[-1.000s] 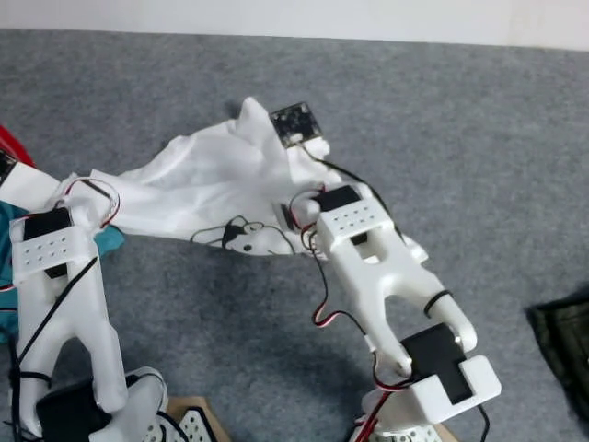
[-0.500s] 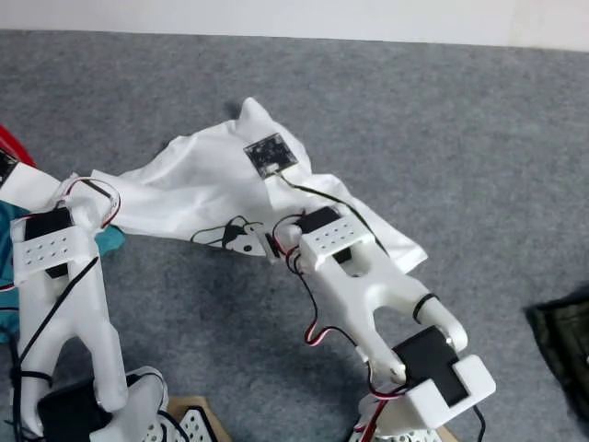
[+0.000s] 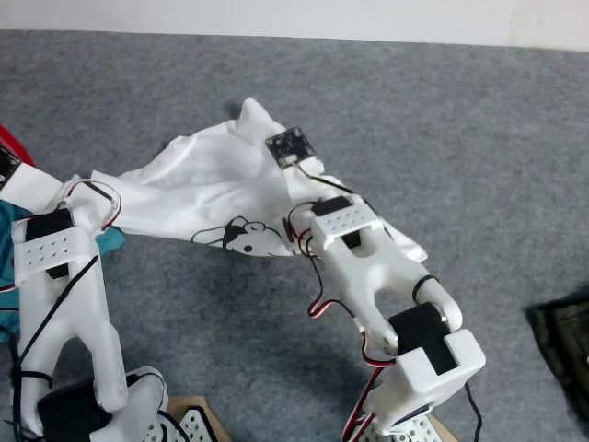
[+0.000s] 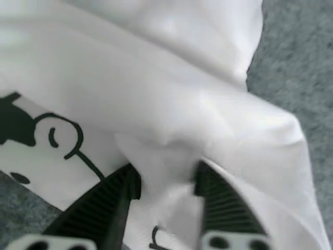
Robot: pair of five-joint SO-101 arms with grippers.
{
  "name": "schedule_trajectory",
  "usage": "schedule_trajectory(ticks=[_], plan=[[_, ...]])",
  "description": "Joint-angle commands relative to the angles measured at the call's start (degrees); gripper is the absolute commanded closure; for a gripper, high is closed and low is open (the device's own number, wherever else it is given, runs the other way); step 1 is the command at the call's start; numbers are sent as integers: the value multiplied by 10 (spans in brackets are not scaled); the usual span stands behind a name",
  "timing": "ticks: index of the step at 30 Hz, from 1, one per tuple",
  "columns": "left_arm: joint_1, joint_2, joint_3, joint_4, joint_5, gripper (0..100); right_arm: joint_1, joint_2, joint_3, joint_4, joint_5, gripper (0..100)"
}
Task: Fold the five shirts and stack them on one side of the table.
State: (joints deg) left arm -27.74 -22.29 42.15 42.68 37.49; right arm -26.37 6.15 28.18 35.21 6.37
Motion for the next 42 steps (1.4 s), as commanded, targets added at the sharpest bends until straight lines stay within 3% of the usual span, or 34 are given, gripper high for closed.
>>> schedule_trajectory(ticks=[1,15,24,29,34,36,40,42], plan=[[9,-15,-2,-10,-5,989,21,-8,-30,4,6,998],[10,-15,-2,-11,-5,989,77,-267,98,12,4,992],[13,-15,-2,-13,-5,989,158,-560,260,172,-60,992],[18,-15,0,-20,-5,989,202,-665,326,226,-49,992],[18,-15,0,-20,-5,989,212,-704,372,269,15,988],[19,-15,0,-20,-5,989,212,-704,376,294,33,949],[19,-15,0,-20,-5,989,194,-704,371,301,20,707],[19,-15,0,-21,-5,989,170,-704,339,308,8,667]])
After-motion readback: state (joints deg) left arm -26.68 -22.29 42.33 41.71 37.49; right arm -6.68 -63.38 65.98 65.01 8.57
